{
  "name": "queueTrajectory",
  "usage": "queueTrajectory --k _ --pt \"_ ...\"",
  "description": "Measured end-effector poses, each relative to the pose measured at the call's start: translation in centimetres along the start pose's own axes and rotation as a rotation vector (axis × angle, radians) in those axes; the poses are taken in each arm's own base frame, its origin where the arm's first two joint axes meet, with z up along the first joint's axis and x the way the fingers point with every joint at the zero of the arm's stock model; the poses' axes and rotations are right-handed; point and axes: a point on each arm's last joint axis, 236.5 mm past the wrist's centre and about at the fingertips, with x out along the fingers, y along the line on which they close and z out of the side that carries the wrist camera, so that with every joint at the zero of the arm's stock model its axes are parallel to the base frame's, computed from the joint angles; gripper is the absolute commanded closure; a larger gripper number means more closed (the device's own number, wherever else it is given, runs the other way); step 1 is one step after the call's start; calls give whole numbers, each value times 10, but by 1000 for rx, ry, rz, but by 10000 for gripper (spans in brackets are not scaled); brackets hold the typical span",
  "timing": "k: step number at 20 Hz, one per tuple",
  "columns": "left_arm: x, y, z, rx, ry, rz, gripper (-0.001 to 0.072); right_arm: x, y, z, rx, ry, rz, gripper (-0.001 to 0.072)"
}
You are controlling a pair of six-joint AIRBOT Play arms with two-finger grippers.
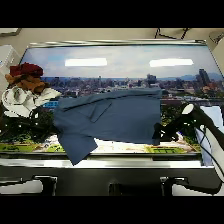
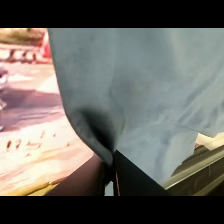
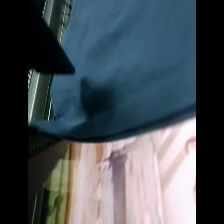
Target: Fold the clothes and pants, and hang the long-sleeved shirts on hangers.
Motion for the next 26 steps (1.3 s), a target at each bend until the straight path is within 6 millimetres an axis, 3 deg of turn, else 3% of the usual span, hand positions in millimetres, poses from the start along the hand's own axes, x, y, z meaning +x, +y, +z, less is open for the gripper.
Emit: queueTrajectory --k 1,4,6,7,9,11,12,14,16,19,21,24,26 --pt "-2 -2 1 6 -1 -4 685 3 4 -2 -16 1 -6 676" --pt "-19 -18 8 51 -23 -14 686 -9 20 -11 -60 -6 -3 679" --pt "-47 -43 23 117 -96 -28 687 -41 33 -4 -120 -103 -13 680" --pt "-69 -65 34 168 -167 -40 687 -65 42 4 -159 -185 -21 679" --pt "-132 -125 53 302 -369 -81 685 -141 64 21 -253 -427 -56 679" --pt "-228 -212 52 511 -667 -108 685 -251 93 25 -348 -777 -95 679" --pt "-276 -254 37 615 -824 -111 684 -316 109 12 -391 -981 -109 679" --pt "-357 -329 -25 811 -1099 -106 685 -426 127 -43 -443 -1333 -132 679" --pt "-405 -379 -106 954 -1307 -109 685 -487 132 -112 -471 -1557 -133 679" --pt "-454 -415 -208 1066 -1606 -94 686 -535 130 -195 -495 -1796 -116 680" --pt "-477 -425 -253 1091 -1765 -94 685 -559 129 -235 -494 -1931 -86 680" --pt "-486 -424 -270 1081 -1828 -79 685 -575 130 -259 -491 -2013 -54 680" --pt "-480 -419 -255 1061 -1778 -59 685 -579 129 -256 -479 -2014 -65 680"
